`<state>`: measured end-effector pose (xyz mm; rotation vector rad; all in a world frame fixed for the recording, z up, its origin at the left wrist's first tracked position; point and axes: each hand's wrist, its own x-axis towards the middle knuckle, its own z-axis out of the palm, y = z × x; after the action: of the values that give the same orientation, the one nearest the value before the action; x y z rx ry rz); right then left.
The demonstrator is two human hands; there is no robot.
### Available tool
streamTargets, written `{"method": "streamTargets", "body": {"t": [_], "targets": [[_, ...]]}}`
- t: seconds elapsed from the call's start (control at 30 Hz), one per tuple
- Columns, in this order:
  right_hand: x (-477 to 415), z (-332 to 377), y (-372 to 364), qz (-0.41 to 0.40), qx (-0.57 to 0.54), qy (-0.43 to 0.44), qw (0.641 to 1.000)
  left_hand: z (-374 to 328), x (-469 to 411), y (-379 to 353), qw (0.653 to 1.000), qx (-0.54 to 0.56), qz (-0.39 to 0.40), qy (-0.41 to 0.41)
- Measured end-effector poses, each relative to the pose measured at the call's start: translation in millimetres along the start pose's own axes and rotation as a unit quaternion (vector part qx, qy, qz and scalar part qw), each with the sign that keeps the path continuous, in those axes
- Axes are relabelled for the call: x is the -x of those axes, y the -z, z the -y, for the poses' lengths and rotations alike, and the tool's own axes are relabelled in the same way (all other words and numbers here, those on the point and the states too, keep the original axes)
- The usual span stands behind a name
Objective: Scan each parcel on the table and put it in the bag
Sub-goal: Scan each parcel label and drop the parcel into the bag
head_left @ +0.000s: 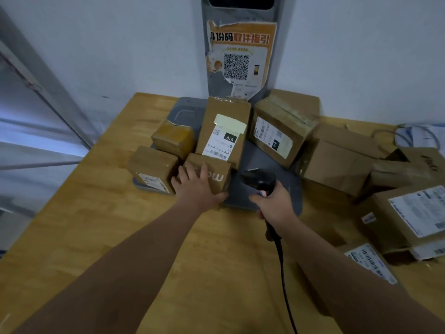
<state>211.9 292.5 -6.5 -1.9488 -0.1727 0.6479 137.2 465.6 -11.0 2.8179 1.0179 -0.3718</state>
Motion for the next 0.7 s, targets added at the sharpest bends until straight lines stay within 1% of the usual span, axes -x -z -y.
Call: {"method": "streamTargets", "body": {"t": [0.1, 0.17, 0.2, 0.23, 0.27, 0.3, 0.37, 0.4, 0.47, 0.57, 0.6, 0.63, 0.67, 0.7], "targets": [[0.5, -3.2, -2.3, 0.021, -0.088, -0.03, 0.995, -0.6, 9.7, 1.5, 0.998, 0.046, -0.03, -0.037], [4.5, -6.0, -1.0, 0.02, -0.154, -0.053, 0.986, 1.4, 18.6, 1.2, 0.987, 0.147, -0.035, -0.05], [6.9, -8.0, 0.5, 0.017, -0.181, -0.064, 0.981, 2.7, 23.8, 0.6, 0.973, 0.223, -0.033, -0.044], [9.6, -10.3, 2.2, 0.014, -0.21, -0.074, 0.975, 3.8, 30.0, 0.8, 0.951, 0.306, -0.03, -0.03], [13.4, -11.0, 4.2, 0.014, -0.243, -0.086, 0.966, 5.0, 36.3, 0.6, 0.921, 0.39, -0.022, -0.013], [16.8, -12.0, 6.2, 0.021, -0.277, -0.098, 0.956, 6.0, 42.7, 0.1, 0.879, 0.476, -0.01, 0.003], [24.4, -14.2, 9.9, 0.048, -0.334, -0.118, 0.934, 6.7, 55.3, -2.5, 0.782, 0.623, 0.024, 0.025], [28.5, -15.0, 11.6, 0.062, -0.355, -0.123, 0.925, 7.2, 60.7, -3.2, 0.745, 0.665, 0.037, 0.034], [35.2, -15.9, 14.5, 0.073, -0.377, -0.117, 0.916, 7.8, 68.9, -2.5, 0.683, 0.726, 0.068, 0.048], [45.2, -15.9, 19.0, 0.085, -0.373, -0.108, 0.918, 2.9, 78.1, 2.6, 0.565, 0.812, 0.136, 0.052], [49.0, -15.2, 20.0, 0.095, -0.374, -0.106, 0.916, 1.0, 80.5, 4.6, 0.537, 0.828, 0.151, 0.053], [52.3, -14.6, 20.9, 0.107, -0.383, -0.098, 0.912, 0.3, 82.0, 5.5, 0.528, 0.832, 0.159, 0.053], [54.6, -14.5, 21.6, 0.116, -0.393, -0.094, 0.908, 0.0, 83.7, 6.1, 0.537, 0.826, 0.163, 0.048], [55.7, -15.3, 21.6, 0.113, -0.398, -0.091, 0.906, -0.2, 85.1, 6.1, 0.562, 0.809, 0.167, 0.039]]}}
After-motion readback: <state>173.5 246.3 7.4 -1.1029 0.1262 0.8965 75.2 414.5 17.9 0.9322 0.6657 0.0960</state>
